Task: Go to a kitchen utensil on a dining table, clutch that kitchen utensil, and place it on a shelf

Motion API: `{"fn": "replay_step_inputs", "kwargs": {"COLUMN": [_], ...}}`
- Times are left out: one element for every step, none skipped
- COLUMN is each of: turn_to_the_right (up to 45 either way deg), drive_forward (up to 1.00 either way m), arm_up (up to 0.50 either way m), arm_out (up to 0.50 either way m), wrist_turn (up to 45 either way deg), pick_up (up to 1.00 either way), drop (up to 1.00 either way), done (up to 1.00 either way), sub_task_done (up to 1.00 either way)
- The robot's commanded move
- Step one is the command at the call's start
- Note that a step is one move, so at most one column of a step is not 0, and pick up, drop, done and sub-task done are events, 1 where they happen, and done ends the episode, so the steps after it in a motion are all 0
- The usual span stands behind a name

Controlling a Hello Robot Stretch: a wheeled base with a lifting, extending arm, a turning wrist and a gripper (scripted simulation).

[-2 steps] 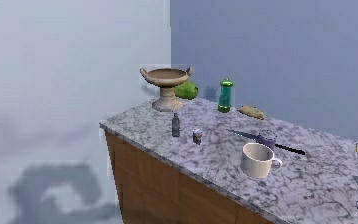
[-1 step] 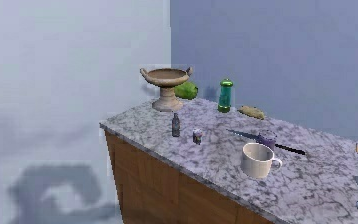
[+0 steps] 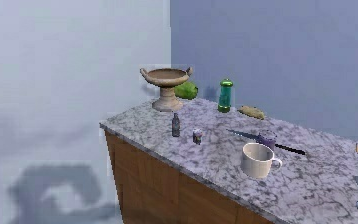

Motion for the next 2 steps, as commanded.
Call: {"fn": "replay_step_inputs", "kwargs": {"turn_to_the_right": [0.0,0.0], "drive_forward": [0.0,0.0], "arm_up": [0.0,0.0], "arm_out": [0.0,0.0], "wrist_turn": [45.0,9.0], "pick_up": [0.0,0.0], "drop": [0.0,0.0], "done": [0.0,0.0], "sub_task_done": [0.0,0.0]}}
